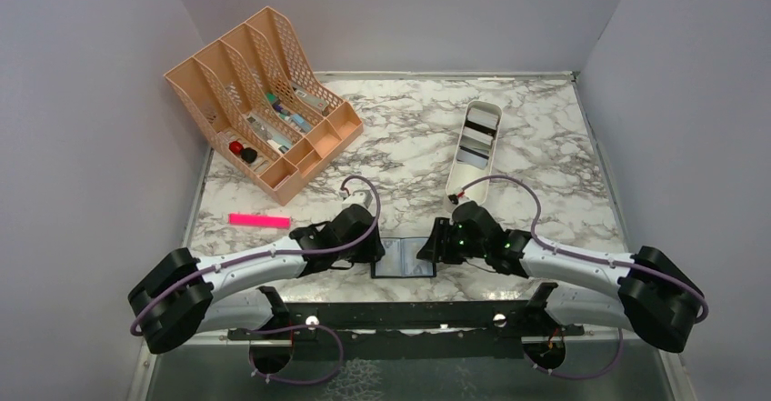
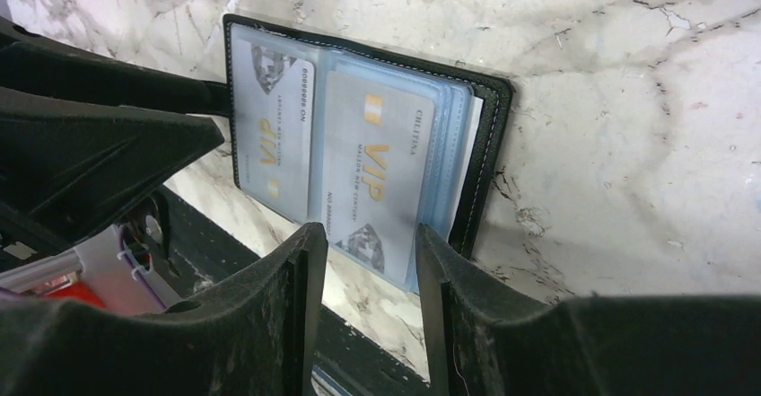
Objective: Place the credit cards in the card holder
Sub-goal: Insert the credit card into the card holder, then turn over the card slot in the card holder.
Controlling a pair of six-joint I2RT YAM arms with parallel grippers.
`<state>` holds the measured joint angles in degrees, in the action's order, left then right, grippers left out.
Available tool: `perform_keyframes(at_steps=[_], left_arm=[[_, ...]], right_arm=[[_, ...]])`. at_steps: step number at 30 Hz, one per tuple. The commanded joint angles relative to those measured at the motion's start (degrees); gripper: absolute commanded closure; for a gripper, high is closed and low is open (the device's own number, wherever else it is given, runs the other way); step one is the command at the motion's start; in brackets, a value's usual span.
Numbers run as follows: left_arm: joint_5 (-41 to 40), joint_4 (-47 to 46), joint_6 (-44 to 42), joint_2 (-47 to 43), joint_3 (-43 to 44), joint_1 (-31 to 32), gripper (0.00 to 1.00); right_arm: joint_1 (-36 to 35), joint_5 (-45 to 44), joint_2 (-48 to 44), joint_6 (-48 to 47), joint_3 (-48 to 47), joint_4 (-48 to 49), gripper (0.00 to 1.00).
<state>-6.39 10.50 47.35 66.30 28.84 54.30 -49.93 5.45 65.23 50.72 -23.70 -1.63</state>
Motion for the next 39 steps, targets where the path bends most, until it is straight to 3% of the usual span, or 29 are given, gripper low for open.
perform_keyframes(at_steps=[1, 7, 18, 32, 39], left_arm=[[-1.51, 1.25, -0.83, -0.92, -2.18, -0.88, 0.56], [0.91, -2.07, -0.6, 0.02, -3.79, -0.96, 0.67], [3.01, -4.71, -0.58, 0.67, -4.71, -0.95, 0.73], [7.96, -9.63, -0.32, 0.77, -5.52, -0.95, 0.76], [8.51, -9.52, 0.43, 1.08, -5.18, -0.95, 0.76]], right_arm=[[-0.43, 0.95, 2.29, 0.56, 0.28, 3.57, 0.53], [-0.43, 2.25, 5.84, 0.94, 0.47, 6.4, 0.53], [-0.43, 5.25, 6.84, 0.95, -0.2, 9.95, 0.53], [-0.43, 13.58, 7.13, 2.94, 2.14, 21.74, 0.53], [-0.43, 12.48, 8.58, 2.89, 1.99, 22.69, 0.52]])
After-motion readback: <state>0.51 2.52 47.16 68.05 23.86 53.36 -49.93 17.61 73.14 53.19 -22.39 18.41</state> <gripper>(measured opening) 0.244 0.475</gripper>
